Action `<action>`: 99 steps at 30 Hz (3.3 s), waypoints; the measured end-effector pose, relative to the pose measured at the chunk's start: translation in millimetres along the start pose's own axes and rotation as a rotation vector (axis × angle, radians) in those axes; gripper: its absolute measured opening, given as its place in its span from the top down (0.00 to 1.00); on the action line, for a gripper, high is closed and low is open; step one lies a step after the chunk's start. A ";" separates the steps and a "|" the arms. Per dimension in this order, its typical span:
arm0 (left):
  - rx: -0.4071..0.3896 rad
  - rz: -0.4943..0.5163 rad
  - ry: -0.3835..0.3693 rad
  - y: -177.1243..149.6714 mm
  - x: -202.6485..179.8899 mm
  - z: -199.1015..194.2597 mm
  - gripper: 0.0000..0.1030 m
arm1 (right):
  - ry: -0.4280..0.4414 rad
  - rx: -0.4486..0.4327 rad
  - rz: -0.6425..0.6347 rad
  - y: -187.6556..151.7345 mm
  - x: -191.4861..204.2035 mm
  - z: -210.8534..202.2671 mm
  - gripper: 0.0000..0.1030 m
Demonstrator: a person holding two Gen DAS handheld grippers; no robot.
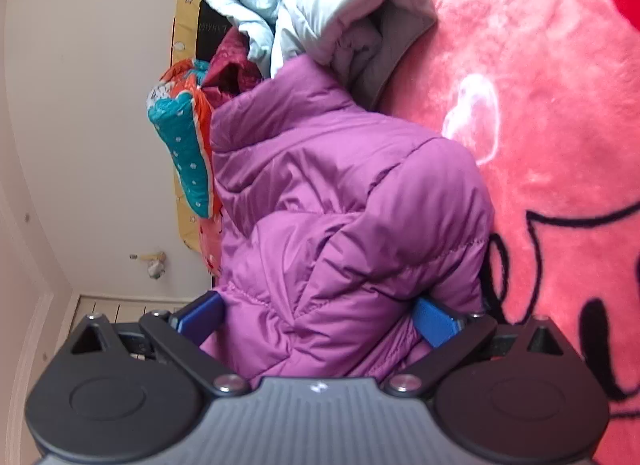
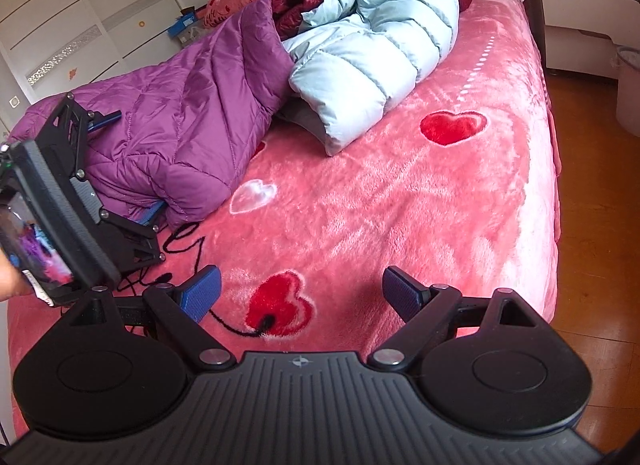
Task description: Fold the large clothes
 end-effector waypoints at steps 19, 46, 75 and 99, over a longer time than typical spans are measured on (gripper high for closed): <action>0.038 -1.108 0.043 -67.7 134.2 -46.6 0.85 | -0.058 0.030 -0.083 -7.8 -0.2 13.2 0.00; 0.579 -1.924 0.284 -429.3 85.4 -37.3 0.90 | -0.175 0.025 -0.281 -11.4 23.1 33.1 0.00; 0.384 -2.066 0.219 -449.1 81.4 -48.0 0.67 | 0.132 -0.085 -0.525 106.1 294.1 180.6 0.01; 0.469 -2.144 0.364 -494.6 73.4 -57.5 0.29 | 0.141 0.048 -0.630 186.3 518.5 325.4 0.00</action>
Point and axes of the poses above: each gripper's, at about its wrist camera, not at the fingertips, and z roughly the way its jaws point, x to its left, y to its top, the point moved 10 cm from there along z, roughly the way its jaws point, and after that the axes turned 2 degrees about y, right-handed, at the moved point
